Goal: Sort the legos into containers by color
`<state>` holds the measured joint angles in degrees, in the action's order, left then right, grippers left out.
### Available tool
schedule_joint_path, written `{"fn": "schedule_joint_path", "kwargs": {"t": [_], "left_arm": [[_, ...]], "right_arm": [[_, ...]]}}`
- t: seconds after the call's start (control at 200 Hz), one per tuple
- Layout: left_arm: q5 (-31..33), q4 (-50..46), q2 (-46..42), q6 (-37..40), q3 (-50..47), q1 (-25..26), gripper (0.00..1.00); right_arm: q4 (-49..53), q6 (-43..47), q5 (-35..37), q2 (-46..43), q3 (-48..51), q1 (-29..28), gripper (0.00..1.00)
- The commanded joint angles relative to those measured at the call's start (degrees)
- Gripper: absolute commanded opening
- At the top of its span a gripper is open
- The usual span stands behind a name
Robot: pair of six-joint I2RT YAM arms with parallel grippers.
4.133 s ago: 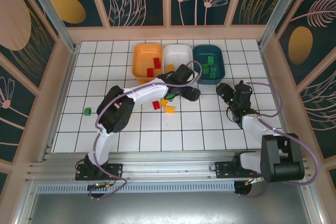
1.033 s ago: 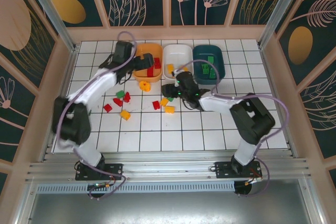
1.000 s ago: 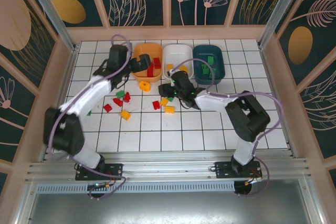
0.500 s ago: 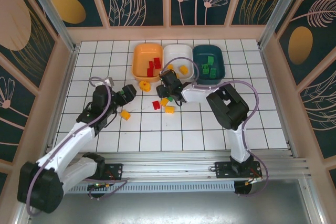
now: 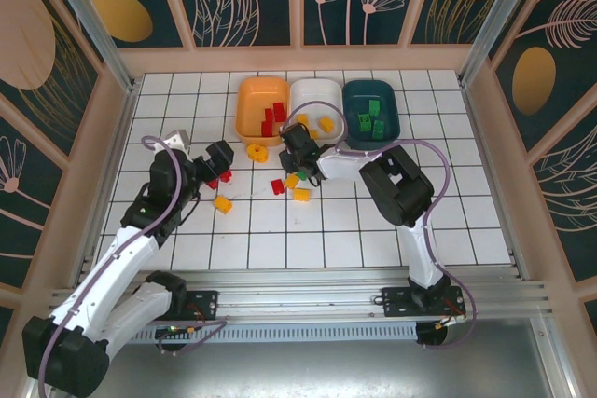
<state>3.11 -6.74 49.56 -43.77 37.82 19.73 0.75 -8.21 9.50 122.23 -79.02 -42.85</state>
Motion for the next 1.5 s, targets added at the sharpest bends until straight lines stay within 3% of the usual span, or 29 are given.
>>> {"fn": "schedule_joint_path", "kwargs": {"t": [0.0,0.56,0.771,0.931,1.056,1.296,1.391,1.496], "left_arm": [[0.7,-1.3,0.2,0.7,2.0,-0.3,0.99],[-7.8,3.6,7.8,0.2,2.4,-0.3,0.99],[-17.8,11.6,12.4,-2.8,-0.5,0.4,0.97],[-18.3,15.4,17.7,-3.1,0.2,5.9,0.96],[-18.2,15.7,23.5,-2.5,2.7,10.1,0.97],[-20.4,16.5,29.7,-4.6,3.8,10.7,0.99],[-19.3,15.4,29.8,-4.7,4.4,10.8,0.99],[-16.6,13.1,29.1,-4.5,5.2,10.7,0.98]], "right_arm": [[-0.2,-0.8,0.8,-3.0,0.5,-0.5,0.30],[-2.0,-1.9,-1.4,-17.8,3.7,1.1,0.28],[-4.2,-4.0,-2.2,-24.9,8.8,12.9,0.28],[-3.7,-6.2,-5.5,-22.3,9.3,25.1,0.28],[-1.4,-7.1,-8.4,-17.2,6.6,30.7,0.29],[1.5,-6.9,-10.4,-12.7,2.3,32.9,0.37],[2.4,-7.2,-9.8,-12.4,1.3,32.9,0.51],[1.8,-7.4,-9.1,-14.8,2.0,32.8,0.56]]}}
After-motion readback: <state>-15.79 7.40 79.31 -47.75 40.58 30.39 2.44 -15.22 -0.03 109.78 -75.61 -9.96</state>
